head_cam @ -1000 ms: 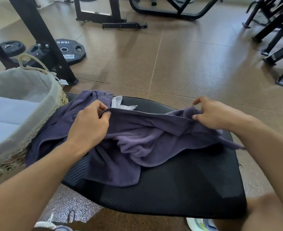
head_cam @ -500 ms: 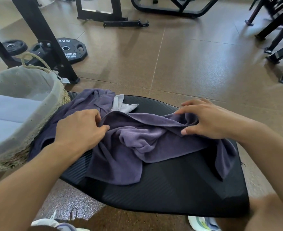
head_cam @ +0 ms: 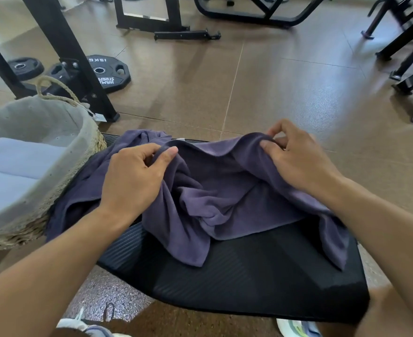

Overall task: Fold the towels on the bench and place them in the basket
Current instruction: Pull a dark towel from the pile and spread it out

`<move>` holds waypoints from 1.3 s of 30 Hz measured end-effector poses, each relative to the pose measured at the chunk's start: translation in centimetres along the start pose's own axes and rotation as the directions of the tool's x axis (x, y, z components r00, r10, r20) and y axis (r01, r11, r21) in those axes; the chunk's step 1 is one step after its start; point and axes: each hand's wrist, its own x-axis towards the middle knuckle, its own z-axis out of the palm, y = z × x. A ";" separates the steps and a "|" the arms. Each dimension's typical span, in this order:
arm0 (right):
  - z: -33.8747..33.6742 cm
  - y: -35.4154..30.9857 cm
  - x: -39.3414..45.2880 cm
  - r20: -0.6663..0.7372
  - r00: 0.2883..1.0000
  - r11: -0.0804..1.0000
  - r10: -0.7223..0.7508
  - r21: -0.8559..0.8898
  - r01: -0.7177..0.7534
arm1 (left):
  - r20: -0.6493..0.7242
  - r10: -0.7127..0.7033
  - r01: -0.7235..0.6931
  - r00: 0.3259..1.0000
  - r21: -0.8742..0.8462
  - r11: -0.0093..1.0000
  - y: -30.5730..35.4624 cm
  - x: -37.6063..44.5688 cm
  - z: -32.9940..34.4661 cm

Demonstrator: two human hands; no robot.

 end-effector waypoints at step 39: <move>4.6 -3.2 -2.0 0.477 0.877 0.895 0.051 0.368 -0.252 | 0.501 0.132 -0.032 0.855 -0.203 0.979 1.4 -2.6 2.4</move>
